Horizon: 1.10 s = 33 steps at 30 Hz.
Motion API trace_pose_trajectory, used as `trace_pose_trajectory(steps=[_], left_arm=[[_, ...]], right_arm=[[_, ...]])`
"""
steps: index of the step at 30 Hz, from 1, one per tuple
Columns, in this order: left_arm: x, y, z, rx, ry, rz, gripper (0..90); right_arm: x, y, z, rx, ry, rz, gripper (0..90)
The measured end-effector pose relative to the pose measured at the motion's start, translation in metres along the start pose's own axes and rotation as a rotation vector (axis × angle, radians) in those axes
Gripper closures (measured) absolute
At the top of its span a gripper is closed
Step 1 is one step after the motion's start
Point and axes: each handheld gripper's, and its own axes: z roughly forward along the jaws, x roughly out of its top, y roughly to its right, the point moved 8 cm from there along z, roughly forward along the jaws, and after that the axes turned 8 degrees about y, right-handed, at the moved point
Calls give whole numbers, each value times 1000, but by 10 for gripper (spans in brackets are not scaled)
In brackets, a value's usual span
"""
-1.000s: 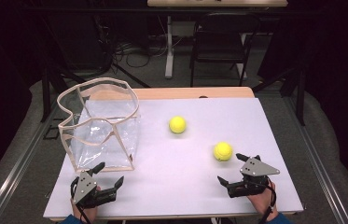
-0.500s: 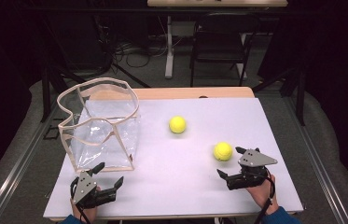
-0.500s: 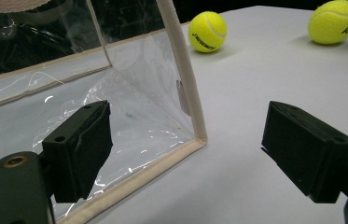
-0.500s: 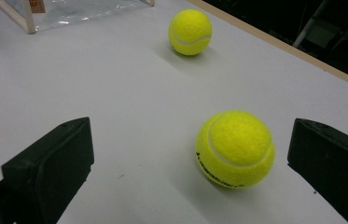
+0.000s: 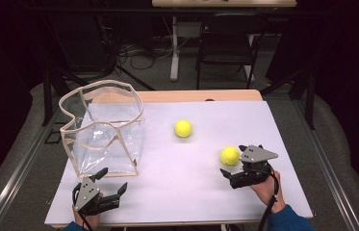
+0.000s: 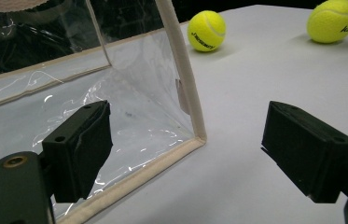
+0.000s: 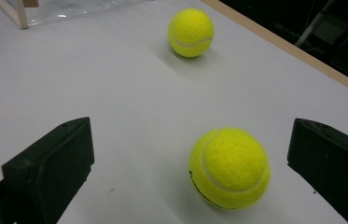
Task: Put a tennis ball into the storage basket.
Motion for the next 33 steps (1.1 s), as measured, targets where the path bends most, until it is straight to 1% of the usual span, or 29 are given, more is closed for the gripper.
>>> trace_pose_trajectory(steps=[2, 4, 7, 12, 16, 18, 20, 22, 24, 28, 30, 33], left_arm=[[0, 0, 0, -2, -1, 0, 159], [0, 0, 0, -3, -1, -2, 159], [0, 0, 0, -2, -2, 2, 159], [0, 0, 0, -4, -4, 4, 159], [0, 0, 0, -2, -3, 4, 159], [0, 0, 0, -2, -4, 4, 159], [0, 0, 0, -2, -4, 4, 159], [0, 1, 0, -3, -4, 4, 160], [-1, 1, 0, -3, -4, 4, 159], [0, 0, 0, -1, -3, 6, 159], [0, 1, 0, 0, -3, 8, 159], [0, 1, 0, -1, -3, 8, 159]], right_arm=[[1, 2, 2, -1, -14, 2, 0], [2, 5, 3, 2, -15, 9, 0], [2, 10, 5, -3, -35, 19, 0], [0, 18, 7, 4, -70, 41, 0], [-2, 21, 10, 15, -102, 50, 0], [-4, 23, 13, 8, -117, 56, 0], [-5, 25, 15, 15, -131, 68, 0], [-7, 27, 17, 13, -147, 64, 0], [-9, 28, 19, 21, -162, 74, 0], [-11, 31, 23, 16, -180, 86, 0], [-13, 33, 24, 16, -202, 98, 0], [-15, 36, 27, 12, -210, 108, 0]])
